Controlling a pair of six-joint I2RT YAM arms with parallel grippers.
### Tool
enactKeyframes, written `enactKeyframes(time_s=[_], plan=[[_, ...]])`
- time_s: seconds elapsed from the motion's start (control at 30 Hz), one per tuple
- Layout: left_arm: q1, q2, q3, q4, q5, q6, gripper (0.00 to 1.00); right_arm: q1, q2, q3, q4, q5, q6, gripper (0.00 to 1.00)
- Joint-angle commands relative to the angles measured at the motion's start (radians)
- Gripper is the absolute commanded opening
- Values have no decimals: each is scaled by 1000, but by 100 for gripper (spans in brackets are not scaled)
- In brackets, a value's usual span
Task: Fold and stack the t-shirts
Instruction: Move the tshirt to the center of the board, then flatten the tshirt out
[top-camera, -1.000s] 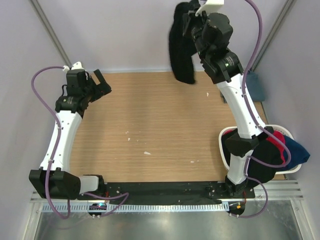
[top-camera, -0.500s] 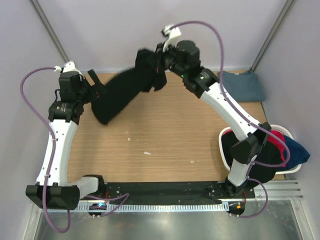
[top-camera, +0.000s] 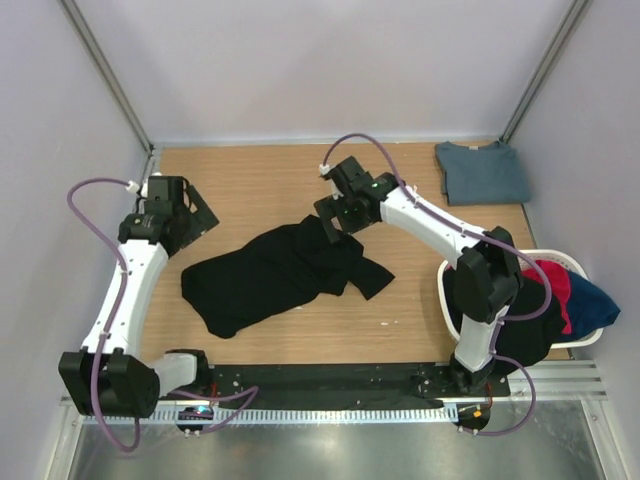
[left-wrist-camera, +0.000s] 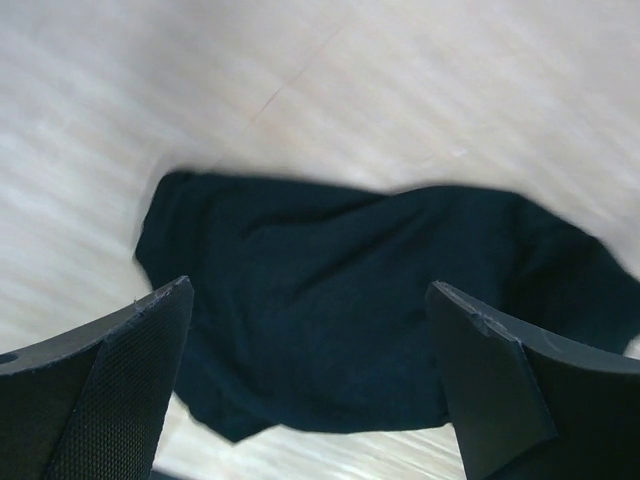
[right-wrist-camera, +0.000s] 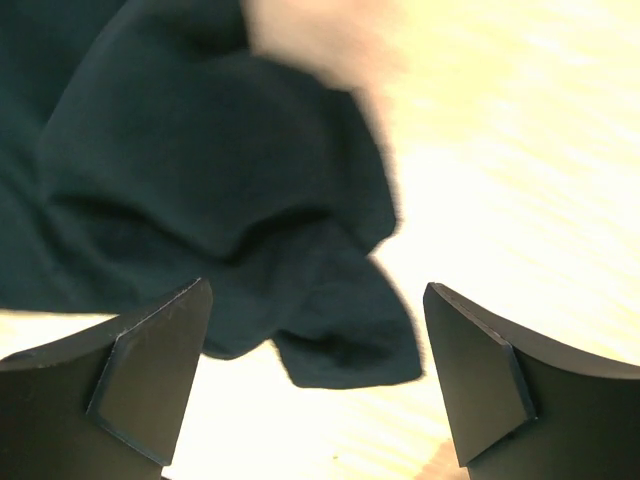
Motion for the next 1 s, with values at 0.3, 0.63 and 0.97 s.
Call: enactKeyframes(time_s=[0.3, 0.63, 0.97], plan=[[203, -34, -270, -25, -19, -244, 86, -53, 157, 289, 102, -110, 107, 92], [299, 193, -306, 273, 102, -200, 83, -36, 283, 328, 139, -147, 90, 88], [301, 338, -289, 350, 127, -159, 74, -2, 330, 331, 79, -118, 50, 81]])
